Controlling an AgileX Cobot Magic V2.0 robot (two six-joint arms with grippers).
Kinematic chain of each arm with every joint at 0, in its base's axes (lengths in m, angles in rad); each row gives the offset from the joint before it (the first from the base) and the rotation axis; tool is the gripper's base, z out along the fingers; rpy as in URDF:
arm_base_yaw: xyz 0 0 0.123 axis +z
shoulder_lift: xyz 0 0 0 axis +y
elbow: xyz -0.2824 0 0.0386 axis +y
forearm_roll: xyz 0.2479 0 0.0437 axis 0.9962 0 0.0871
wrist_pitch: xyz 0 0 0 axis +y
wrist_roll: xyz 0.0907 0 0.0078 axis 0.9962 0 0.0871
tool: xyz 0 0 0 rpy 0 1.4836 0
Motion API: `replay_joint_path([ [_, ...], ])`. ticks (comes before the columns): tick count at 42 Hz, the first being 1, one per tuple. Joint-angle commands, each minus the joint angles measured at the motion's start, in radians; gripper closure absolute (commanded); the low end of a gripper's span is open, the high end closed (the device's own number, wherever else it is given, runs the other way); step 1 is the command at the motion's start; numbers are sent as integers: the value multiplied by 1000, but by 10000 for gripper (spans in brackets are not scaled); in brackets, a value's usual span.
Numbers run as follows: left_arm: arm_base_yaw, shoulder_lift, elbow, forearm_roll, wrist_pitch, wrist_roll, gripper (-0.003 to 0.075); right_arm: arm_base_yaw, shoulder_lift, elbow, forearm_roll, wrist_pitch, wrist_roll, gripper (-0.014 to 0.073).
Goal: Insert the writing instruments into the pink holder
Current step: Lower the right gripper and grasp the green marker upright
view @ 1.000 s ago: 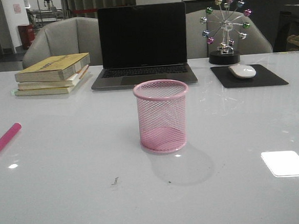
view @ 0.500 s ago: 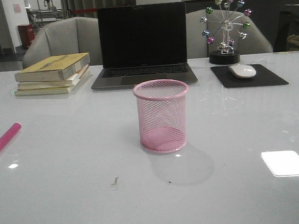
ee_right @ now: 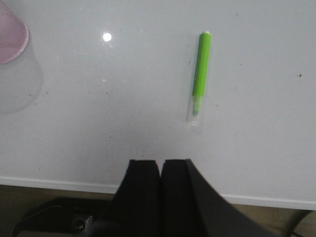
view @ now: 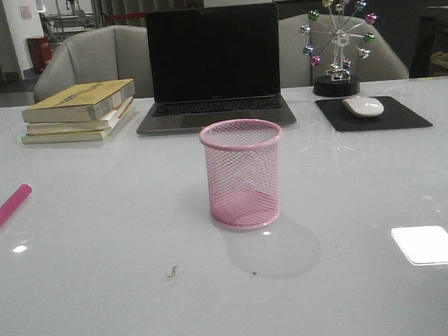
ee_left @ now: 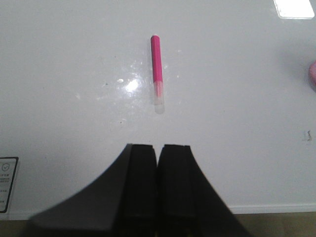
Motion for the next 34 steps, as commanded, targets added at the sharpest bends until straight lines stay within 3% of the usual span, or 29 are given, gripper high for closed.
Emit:
replay_joint_path([
  [1, 1, 34, -19, 10, -65, -7, 576, -5, 58, -29, 3, -46, -5, 447],
  [5, 1, 51, -17, 31, -70, -2, 435, -6, 117, -29, 3, -62, -5, 274],
  [9, -11, 56, -17, 10, -97, -1, 227, -6, 181, -29, -4, -84, -5, 100],
  [12, -51, 56, -17, 9, -119, -1, 147, -11, 236, -30, -5, -106, -5, 60],
  [26, -387, 56, -17, 6, -144, -1, 138, -133, 539, -154, 7, -168, -5, 66],
  [34, -485, 56, -17, 6, -159, -1, 138, -134, 684, -253, 7, -224, -15, 77],
])
